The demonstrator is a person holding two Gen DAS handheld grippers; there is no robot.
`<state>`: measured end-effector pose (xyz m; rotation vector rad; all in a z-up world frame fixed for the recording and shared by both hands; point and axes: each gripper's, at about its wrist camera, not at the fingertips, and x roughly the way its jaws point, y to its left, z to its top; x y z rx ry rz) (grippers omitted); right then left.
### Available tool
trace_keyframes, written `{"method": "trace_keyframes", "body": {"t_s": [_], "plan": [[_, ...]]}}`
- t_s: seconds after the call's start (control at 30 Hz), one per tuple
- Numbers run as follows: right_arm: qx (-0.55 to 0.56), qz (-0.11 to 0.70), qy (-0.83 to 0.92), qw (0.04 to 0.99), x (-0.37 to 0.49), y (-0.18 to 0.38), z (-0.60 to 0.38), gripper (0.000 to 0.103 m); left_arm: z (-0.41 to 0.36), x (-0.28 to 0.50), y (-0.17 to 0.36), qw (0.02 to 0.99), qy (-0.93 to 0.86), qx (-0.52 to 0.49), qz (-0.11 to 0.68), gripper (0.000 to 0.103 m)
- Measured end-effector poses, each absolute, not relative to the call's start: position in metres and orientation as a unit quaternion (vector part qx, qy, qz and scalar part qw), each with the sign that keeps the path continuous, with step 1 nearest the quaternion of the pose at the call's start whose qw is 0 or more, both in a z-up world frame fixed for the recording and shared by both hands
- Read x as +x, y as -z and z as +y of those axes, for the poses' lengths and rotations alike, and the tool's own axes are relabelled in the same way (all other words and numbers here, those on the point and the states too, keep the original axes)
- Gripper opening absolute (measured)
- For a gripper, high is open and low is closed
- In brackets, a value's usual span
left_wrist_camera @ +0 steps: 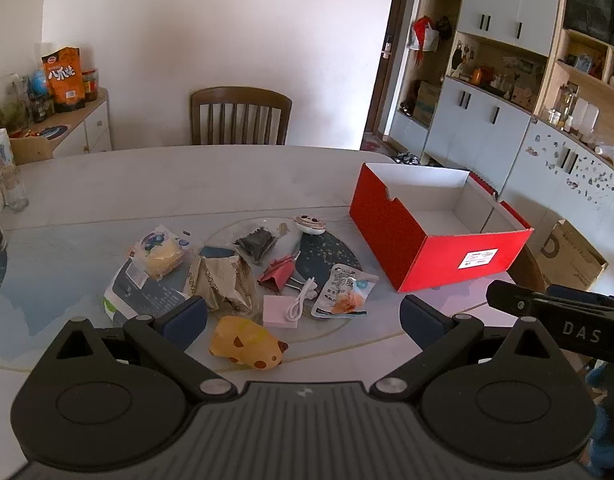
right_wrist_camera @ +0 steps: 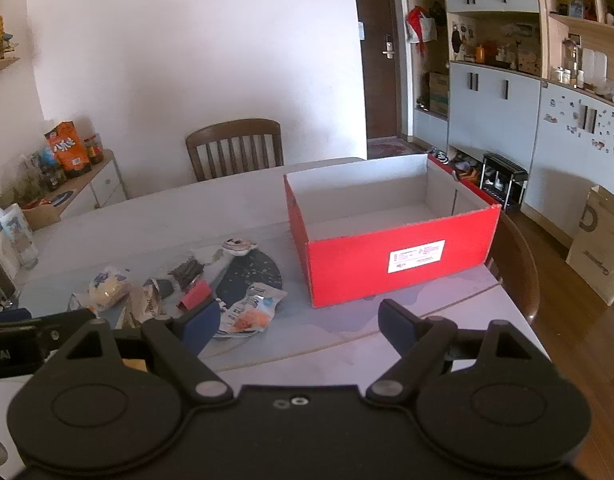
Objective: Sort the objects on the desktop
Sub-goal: 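Move left tool toward the white tissue pack while right tool approaches the yellow squishy toy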
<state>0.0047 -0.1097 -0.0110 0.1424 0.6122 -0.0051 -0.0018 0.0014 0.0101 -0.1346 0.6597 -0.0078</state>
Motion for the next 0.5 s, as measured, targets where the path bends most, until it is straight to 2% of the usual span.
{"method": "trace_keyframes", "body": {"t_s": [0.5], "plan": [[0.054,0.299,-0.061,0.951,0.0061,0.0119,-0.1092,0.086,0.0062,-0.0021,-0.0062,0.948,-0.022,-0.068,0.31,0.103]]}}
